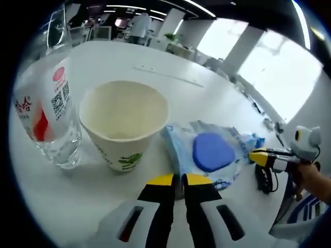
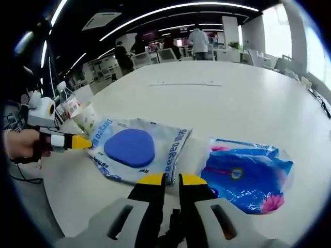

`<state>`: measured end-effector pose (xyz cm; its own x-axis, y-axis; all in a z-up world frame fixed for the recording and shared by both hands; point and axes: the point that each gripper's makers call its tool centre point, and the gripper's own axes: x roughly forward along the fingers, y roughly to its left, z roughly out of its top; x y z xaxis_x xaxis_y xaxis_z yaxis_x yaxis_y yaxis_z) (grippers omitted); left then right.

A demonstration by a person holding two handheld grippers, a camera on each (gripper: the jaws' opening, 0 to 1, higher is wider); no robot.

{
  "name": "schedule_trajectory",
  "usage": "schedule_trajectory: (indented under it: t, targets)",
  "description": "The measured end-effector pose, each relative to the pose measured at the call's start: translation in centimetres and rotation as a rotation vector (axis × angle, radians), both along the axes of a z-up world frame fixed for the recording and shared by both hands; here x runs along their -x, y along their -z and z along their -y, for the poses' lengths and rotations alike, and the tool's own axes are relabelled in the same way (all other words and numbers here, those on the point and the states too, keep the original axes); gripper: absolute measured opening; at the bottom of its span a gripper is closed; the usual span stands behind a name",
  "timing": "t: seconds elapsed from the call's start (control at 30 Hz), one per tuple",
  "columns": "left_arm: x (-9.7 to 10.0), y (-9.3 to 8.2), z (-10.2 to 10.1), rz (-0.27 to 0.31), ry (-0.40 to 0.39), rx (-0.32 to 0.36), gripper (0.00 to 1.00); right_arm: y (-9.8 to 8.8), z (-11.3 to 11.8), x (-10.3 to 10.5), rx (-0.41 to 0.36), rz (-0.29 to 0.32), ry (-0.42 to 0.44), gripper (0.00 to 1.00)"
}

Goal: Arrange the tabletop items into an orderly group along one side of the table until the central work area is clear of visible clutter.

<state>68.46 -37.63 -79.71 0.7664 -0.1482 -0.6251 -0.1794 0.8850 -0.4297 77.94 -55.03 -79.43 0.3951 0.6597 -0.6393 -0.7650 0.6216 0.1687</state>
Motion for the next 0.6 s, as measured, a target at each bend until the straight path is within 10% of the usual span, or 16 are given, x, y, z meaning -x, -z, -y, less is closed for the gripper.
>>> schedule_trajectory:
  t: [0.6]
  targets:
    - [1.4,-1.3,0.7,0.047,0.148,-0.054,0.25,-1.9,0.2,1.1,-0.026,0.051,-0.035,0.12]
